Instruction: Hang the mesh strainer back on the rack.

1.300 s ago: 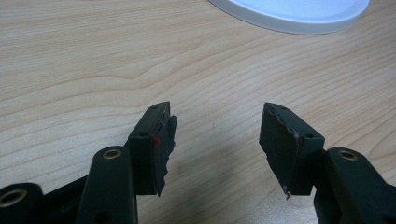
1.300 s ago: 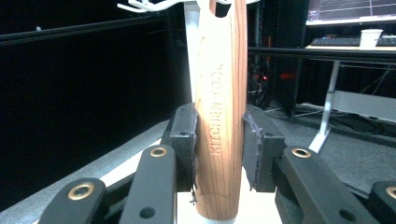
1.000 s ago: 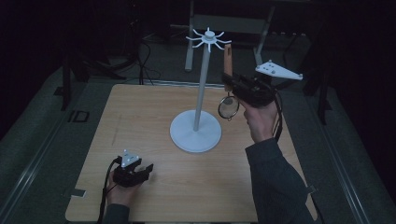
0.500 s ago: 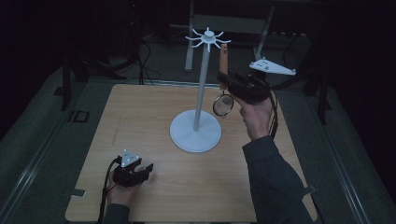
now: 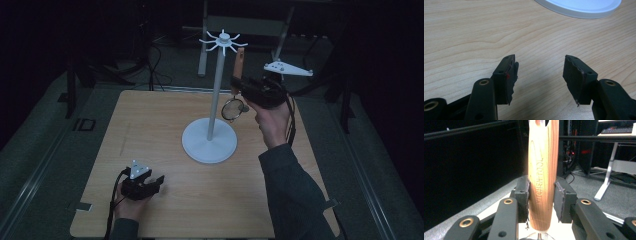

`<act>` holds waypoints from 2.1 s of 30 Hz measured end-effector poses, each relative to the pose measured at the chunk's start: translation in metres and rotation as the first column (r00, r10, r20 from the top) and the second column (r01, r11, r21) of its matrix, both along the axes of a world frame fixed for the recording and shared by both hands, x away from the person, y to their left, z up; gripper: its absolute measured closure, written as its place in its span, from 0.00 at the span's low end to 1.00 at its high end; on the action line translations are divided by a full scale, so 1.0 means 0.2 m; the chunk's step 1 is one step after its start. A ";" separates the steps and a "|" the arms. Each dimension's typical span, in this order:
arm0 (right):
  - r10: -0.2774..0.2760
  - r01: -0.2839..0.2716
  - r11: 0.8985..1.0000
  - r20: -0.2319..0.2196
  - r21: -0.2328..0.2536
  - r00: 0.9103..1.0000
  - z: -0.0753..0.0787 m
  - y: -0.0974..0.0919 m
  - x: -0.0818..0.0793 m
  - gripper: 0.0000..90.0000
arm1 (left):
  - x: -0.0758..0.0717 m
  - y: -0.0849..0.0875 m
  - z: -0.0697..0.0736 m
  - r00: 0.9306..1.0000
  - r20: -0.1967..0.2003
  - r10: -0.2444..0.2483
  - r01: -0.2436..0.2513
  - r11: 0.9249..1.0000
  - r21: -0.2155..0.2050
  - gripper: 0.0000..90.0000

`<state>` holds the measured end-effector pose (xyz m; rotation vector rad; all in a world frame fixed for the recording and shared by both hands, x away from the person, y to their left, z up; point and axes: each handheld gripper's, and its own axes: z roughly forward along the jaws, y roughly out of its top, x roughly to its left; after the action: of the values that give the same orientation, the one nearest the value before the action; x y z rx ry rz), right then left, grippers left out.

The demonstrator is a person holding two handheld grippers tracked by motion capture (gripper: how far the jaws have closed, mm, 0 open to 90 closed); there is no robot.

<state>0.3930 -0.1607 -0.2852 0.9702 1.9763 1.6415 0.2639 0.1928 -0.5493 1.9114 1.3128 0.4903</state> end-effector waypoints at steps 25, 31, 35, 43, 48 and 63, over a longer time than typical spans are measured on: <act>-0.037 0.038 0.999 0.035 -0.038 0.999 0.01 0.02 0.01 0.62 | 0.00 0.00 0.00 1.000 0.000 0.001 -0.001 1.000 0.000 0.49; -0.065 0.066 0.998 0.052 -0.018 0.996 0.03 0.01 0.00 0.67 | 0.00 0.00 0.00 1.000 -0.001 -0.002 0.002 1.000 0.005 0.49; -0.056 0.057 0.998 0.058 -0.019 0.997 0.04 0.01 0.00 0.74 | 0.00 0.00 0.00 1.000 -0.002 -0.003 0.003 1.000 0.006 0.49; -0.052 0.055 0.997 0.051 -0.048 0.997 0.04 0.06 0.02 0.75 | 0.00 0.00 0.00 1.000 -0.001 -0.002 0.002 1.000 0.001 0.49; -0.055 0.058 0.997 0.056 -0.056 0.997 0.03 0.06 0.02 0.65 | 0.00 0.00 0.00 1.000 -0.001 0.000 0.000 1.000 -0.001 0.49; -0.107 0.111 0.985 0.038 -0.132 0.993 -0.01 0.00 -0.01 0.36 | 0.00 -0.01 0.00 1.000 -0.001 -0.005 0.005 1.000 0.005 0.49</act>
<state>0.3902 -0.1607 -0.2878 0.9781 1.9489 1.4366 0.2648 0.1913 -0.5495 1.9191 1.3087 0.4908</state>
